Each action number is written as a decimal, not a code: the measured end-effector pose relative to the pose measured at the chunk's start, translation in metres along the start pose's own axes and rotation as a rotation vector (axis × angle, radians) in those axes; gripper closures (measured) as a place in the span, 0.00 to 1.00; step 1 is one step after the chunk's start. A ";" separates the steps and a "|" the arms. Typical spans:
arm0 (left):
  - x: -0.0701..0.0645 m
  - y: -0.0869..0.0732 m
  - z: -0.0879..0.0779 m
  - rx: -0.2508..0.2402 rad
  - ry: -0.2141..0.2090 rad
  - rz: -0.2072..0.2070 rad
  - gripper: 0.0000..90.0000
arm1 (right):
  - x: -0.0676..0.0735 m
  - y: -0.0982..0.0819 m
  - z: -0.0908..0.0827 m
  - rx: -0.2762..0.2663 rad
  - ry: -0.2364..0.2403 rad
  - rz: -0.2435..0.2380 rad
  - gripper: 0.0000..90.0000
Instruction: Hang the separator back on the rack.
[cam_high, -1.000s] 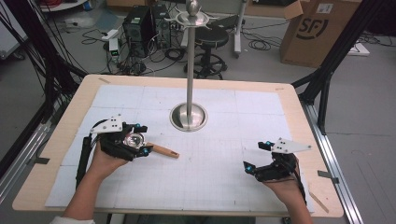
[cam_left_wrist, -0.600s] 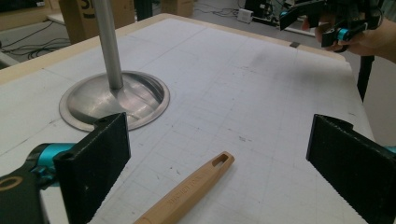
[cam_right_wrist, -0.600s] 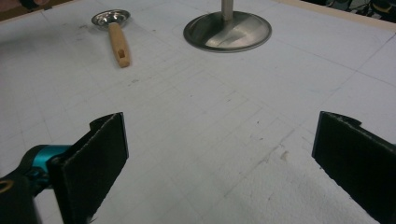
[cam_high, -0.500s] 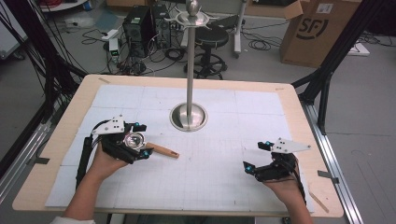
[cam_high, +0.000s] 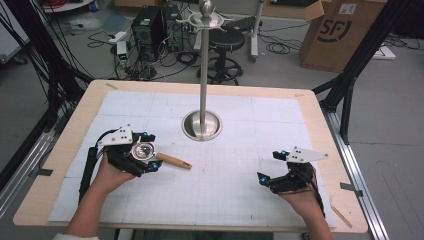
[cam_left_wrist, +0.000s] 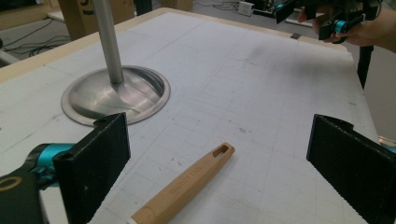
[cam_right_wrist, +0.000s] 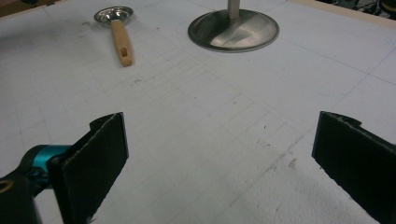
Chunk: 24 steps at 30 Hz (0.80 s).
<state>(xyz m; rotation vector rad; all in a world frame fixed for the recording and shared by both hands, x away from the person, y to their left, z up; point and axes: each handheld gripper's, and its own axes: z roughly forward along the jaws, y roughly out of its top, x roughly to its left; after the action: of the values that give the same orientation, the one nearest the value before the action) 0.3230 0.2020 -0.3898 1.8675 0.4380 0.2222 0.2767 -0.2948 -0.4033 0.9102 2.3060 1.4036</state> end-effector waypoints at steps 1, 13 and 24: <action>0.000 0.001 0.000 0.001 0.000 0.004 0.08 | 0.001 0.000 0.000 -0.001 0.000 0.003 0.02; -0.004 0.008 0.012 0.138 0.017 0.055 0.08 | 0.004 0.001 0.001 0.010 0.001 -0.016 0.02; 0.005 0.033 0.030 0.285 0.000 0.123 0.10 | 0.003 0.003 0.001 0.000 0.010 -0.017 0.02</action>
<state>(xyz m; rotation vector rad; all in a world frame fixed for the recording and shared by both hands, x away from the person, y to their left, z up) 0.3450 0.1690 -0.3695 2.1774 0.3701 0.2528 0.2760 -0.2914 -0.4006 0.8835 2.3151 1.4042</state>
